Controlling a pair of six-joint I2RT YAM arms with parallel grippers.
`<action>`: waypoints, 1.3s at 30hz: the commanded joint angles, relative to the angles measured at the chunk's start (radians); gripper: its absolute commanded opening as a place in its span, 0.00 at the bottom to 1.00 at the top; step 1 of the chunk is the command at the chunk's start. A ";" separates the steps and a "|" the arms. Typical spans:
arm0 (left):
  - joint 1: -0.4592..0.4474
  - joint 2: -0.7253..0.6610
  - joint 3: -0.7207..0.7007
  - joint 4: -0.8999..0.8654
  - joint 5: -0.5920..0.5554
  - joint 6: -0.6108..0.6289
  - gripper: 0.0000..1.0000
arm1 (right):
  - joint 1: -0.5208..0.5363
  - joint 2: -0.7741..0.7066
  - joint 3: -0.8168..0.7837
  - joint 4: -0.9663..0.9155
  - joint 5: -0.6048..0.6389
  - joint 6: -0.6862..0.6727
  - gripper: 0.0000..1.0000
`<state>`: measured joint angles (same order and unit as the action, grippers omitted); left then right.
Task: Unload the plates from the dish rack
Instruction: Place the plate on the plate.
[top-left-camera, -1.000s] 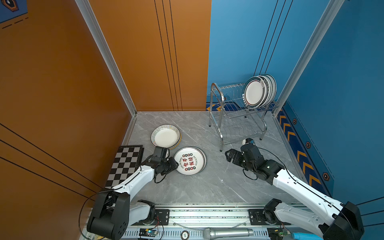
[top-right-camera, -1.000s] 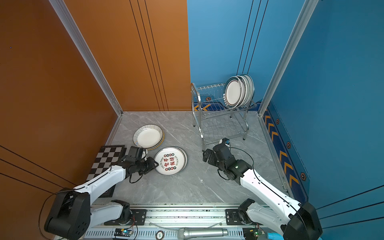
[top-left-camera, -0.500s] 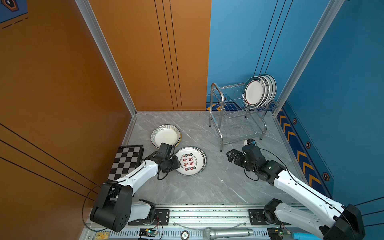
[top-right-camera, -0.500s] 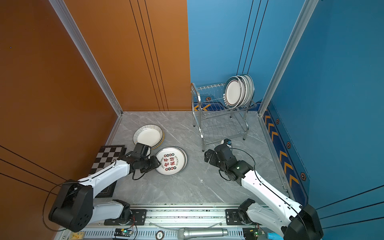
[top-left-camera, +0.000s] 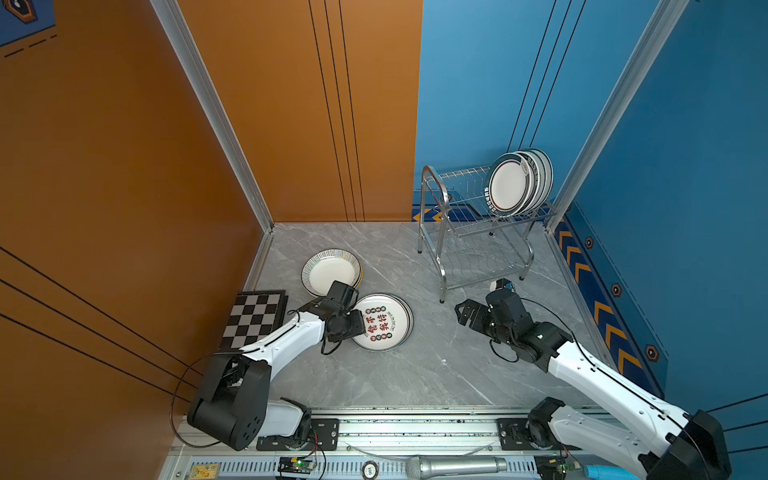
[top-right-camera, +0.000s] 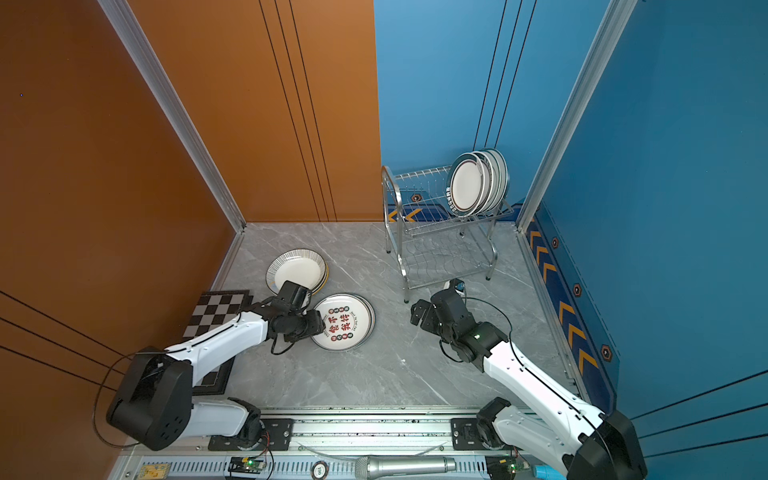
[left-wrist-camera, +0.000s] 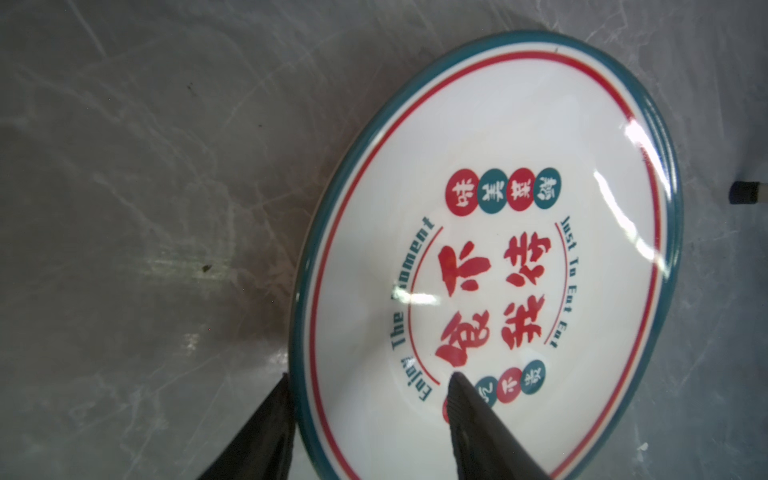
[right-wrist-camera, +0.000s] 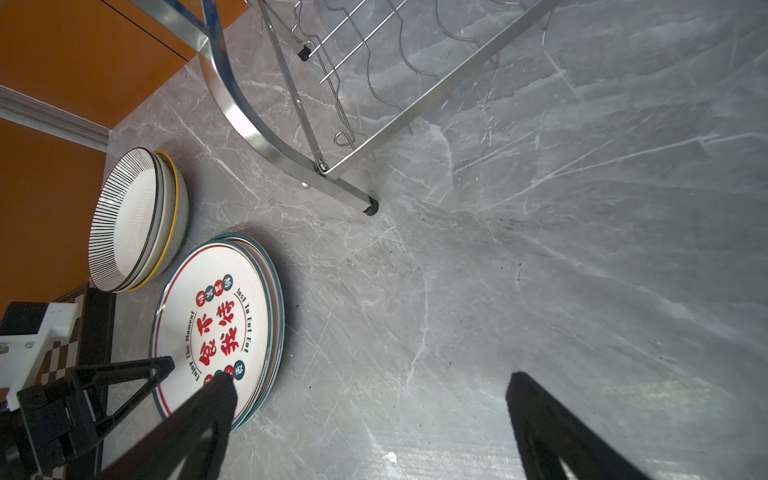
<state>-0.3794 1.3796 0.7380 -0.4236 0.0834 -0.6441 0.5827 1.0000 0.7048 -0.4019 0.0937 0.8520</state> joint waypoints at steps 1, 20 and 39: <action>-0.022 0.016 0.033 -0.048 -0.035 0.021 0.63 | -0.007 -0.020 -0.014 -0.009 -0.014 -0.021 1.00; -0.072 0.053 0.097 -0.097 -0.094 0.028 0.90 | -0.036 -0.009 -0.013 -0.013 -0.041 -0.051 1.00; -0.047 -0.130 0.107 -0.180 -0.129 0.063 0.98 | -0.277 0.063 0.540 -0.386 0.106 -0.393 1.00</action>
<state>-0.4328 1.2922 0.8265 -0.5674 -0.0235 -0.5991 0.3264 1.0458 1.1442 -0.6983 0.1150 0.5316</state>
